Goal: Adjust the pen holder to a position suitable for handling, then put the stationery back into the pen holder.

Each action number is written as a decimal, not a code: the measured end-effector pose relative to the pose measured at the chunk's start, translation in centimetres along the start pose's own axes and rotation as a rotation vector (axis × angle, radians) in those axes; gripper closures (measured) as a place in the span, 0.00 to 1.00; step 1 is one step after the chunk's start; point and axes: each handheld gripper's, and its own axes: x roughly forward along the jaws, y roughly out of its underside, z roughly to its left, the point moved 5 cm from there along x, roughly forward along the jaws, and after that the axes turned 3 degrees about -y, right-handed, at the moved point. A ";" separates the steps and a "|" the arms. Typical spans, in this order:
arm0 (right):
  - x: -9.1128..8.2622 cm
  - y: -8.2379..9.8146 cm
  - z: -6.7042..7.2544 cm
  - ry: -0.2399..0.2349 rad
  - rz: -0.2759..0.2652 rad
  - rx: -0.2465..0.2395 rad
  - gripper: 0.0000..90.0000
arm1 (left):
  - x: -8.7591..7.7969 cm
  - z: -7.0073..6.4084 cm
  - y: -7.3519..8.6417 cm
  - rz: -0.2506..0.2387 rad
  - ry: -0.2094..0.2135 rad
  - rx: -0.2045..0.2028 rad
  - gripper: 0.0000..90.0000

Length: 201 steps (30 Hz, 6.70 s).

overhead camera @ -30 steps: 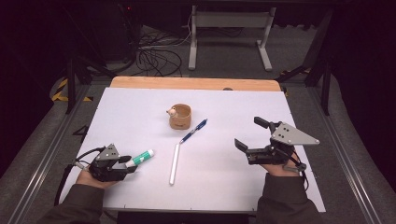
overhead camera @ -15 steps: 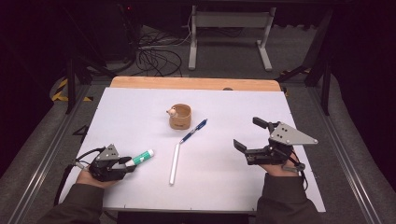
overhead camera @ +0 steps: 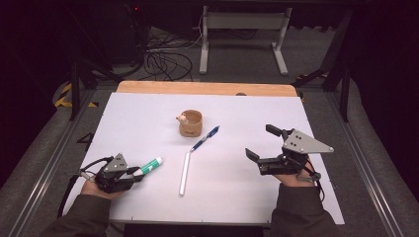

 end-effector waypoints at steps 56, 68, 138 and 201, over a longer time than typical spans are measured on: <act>3.8 1.8 2.9 0.050 0.179 -0.364 0.32 | 1.3 -8.4 -14.6 -0.232 0.150 0.062 0.72; 5.7 2.7 4.4 0.043 0.235 -0.470 0.38 | 2.7 -8.8 -15.6 -0.213 0.166 0.061 0.72; 9.9 6.5 7.6 -0.016 0.413 -0.706 0.73 | 1.9 -8.4 -13.6 -0.260 0.147 0.049 0.43; 14.1 -0.4 3.0 0.052 -0.067 -0.140 0.73 | -0.2 -3.5 -9.5 -0.382 0.001 -0.027 0.28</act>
